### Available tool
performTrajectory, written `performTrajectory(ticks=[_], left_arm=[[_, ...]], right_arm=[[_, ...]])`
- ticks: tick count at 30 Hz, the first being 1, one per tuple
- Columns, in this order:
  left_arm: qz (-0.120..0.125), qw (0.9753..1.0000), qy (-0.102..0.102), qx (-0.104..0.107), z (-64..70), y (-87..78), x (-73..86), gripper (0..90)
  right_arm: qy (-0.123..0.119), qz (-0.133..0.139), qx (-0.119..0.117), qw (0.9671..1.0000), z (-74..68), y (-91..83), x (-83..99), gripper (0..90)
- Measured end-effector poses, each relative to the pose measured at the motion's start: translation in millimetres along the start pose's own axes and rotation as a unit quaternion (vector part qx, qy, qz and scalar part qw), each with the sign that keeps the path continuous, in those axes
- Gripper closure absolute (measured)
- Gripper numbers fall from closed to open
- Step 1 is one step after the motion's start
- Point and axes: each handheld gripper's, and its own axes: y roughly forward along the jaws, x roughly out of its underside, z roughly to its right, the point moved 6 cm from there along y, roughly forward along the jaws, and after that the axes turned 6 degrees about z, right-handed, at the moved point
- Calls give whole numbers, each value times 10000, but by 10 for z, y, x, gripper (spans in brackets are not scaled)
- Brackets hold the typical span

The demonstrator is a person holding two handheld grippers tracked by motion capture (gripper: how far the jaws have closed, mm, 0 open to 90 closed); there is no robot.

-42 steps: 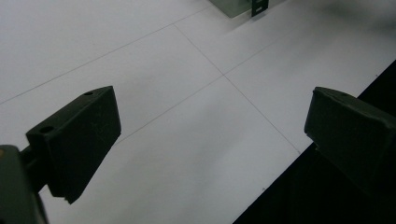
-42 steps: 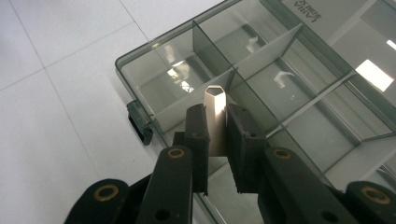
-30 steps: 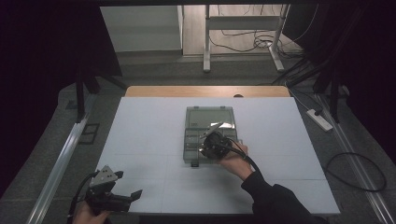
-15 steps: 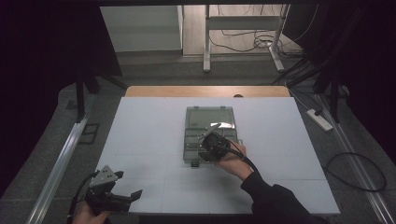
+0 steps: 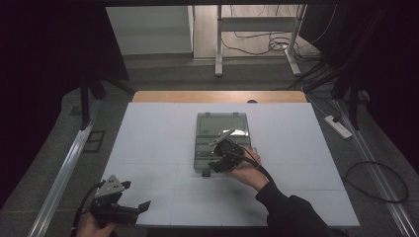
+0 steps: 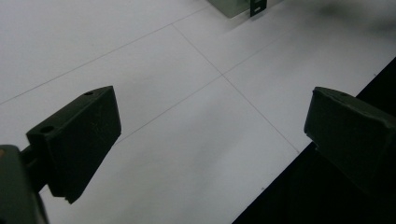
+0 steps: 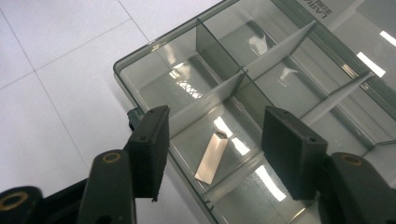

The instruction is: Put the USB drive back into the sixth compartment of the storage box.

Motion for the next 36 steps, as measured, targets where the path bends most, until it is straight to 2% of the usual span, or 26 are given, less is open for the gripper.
performTrajectory(ticks=[8, 19, 36], left_arm=[[1, 10000, 0, 6, 0, 0, 0, 37], [-10, 10000, -8, 22, 0, 3, 1, 37], [2, 10000, -3, 19, -2, -2, 1, 37]], right_arm=[[94, 124, -70, 9999, 7, -60, -30, 274], [160, 185, -234, 9994, -17, -143, -24, 171], [99, 155, -220, 9996, -16, -252, 78, 33]])
